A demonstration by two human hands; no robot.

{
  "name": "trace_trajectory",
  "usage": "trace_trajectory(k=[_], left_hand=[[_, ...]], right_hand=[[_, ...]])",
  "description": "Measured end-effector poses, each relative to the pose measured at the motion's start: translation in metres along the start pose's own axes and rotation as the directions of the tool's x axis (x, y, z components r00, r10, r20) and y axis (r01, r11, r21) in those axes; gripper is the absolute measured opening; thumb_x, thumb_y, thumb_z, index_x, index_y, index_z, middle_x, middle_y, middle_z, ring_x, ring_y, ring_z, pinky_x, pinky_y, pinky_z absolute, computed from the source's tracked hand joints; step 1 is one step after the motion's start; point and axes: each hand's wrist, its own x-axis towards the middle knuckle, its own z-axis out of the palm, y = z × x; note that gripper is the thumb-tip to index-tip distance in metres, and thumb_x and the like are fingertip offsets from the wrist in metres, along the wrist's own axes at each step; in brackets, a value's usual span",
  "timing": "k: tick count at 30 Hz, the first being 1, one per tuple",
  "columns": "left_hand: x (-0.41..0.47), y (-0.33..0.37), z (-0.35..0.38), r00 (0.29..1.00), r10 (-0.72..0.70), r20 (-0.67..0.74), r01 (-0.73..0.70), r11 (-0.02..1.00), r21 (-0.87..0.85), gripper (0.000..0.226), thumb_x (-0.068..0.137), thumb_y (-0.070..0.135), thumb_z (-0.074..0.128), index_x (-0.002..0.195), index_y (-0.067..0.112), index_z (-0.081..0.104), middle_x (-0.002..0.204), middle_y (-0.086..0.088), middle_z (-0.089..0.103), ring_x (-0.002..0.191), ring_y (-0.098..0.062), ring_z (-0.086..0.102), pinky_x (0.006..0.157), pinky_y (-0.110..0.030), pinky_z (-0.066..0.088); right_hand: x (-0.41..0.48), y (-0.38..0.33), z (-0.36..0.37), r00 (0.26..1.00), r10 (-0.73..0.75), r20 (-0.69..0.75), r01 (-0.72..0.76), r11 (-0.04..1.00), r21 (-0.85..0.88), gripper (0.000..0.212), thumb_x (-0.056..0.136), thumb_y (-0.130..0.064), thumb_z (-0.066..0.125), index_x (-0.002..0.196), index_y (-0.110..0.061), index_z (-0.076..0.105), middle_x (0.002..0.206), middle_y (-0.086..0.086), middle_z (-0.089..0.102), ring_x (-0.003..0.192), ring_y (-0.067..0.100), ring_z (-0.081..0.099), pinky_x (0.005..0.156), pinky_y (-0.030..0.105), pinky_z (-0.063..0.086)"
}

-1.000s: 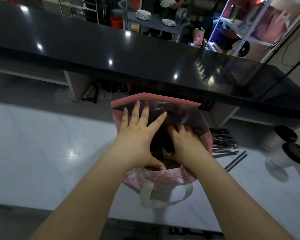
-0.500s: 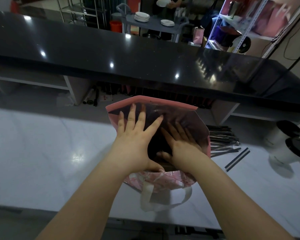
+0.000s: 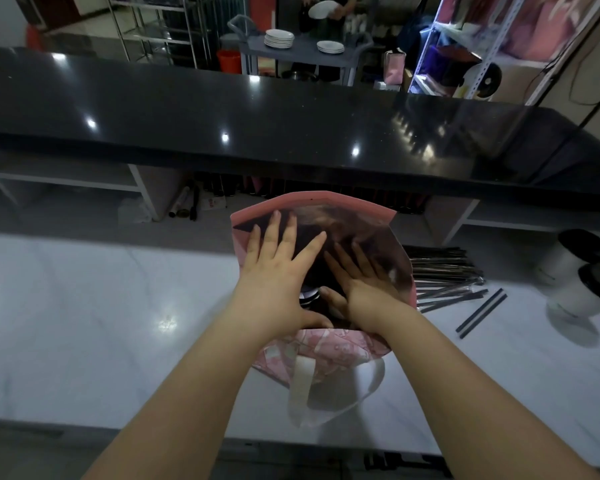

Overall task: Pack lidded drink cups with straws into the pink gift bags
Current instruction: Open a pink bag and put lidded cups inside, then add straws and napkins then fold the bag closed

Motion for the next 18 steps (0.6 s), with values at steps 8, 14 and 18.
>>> trace_trajectory(k=[8, 14, 18], left_hand=[[0.003, -0.004, -0.016, 0.995, -0.059, -0.079, 0.060, 0.998, 0.013, 0.087, 0.088, 0.055, 0.058, 0.154, 0.036, 0.003, 0.164, -0.008, 0.000, 0.149, -0.032, -0.010, 0.119, -0.054, -0.010], [0.003, 0.006, -0.030, 0.988, -0.058, -0.145, 0.051, 0.997, -0.052, 0.072, 0.089, 0.048, 0.058, 0.151, 0.034, 0.023, 0.154, -0.003, 0.029, 0.142, -0.030, 0.017, 0.118, -0.052, 0.012], [0.018, 0.031, -0.037, 0.988, 0.012, -0.155, -0.020, 0.999, -0.050, 0.064, 0.091, 0.043, 0.055, 0.149, 0.034, 0.029, 0.152, 0.001, 0.035, 0.139, -0.028, 0.026, 0.116, -0.052, 0.020]], right_hand=[[-0.013, -0.016, -0.061, 0.998, -0.053, 0.022, 0.043, 0.946, 0.321, 0.073, 0.093, -0.051, 0.054, 0.153, -0.038, 0.015, 0.163, -0.011, 0.002, 0.149, 0.020, 0.007, 0.120, 0.044, 0.017], [-0.061, -0.030, -0.097, 0.916, -0.072, -0.395, 0.152, 0.973, 0.175, 0.044, 0.087, -0.029, 0.067, 0.130, -0.028, 0.057, 0.129, -0.011, 0.059, 0.119, 0.014, 0.049, 0.100, 0.033, 0.041], [-0.078, -0.008, -0.110, 0.854, 0.036, -0.518, 0.074, 0.979, 0.190, 0.032, 0.087, -0.021, 0.067, 0.119, -0.024, 0.065, 0.116, -0.009, 0.065, 0.114, 0.014, 0.051, 0.096, 0.032, 0.043]])
